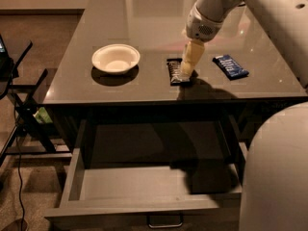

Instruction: Place rxbar chocolate into top drawer

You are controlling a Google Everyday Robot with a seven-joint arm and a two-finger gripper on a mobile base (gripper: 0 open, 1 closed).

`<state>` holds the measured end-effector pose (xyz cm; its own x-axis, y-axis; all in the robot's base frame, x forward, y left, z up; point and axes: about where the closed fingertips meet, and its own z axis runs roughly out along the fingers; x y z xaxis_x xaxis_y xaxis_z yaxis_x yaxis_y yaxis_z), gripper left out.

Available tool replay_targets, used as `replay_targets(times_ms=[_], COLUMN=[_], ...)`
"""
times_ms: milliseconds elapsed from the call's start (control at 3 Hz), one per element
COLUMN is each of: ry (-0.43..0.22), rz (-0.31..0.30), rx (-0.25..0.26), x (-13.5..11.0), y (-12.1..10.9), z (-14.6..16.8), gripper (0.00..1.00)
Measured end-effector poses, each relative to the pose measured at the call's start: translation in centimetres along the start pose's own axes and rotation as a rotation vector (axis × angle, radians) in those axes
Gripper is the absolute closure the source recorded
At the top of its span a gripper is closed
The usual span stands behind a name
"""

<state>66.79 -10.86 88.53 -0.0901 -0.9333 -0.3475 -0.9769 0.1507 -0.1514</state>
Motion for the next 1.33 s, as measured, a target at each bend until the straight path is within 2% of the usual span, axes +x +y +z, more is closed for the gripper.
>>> replay_targets(times_ms=[1000, 1333], ry=[0.006, 0.005], rz=[-0.001, 0.002], rx=[-0.037, -0.062], x=[0.8, 1.8], y=[-0.7, -0.4], z=[3.3, 5.6], gripper=[0.0, 0.0])
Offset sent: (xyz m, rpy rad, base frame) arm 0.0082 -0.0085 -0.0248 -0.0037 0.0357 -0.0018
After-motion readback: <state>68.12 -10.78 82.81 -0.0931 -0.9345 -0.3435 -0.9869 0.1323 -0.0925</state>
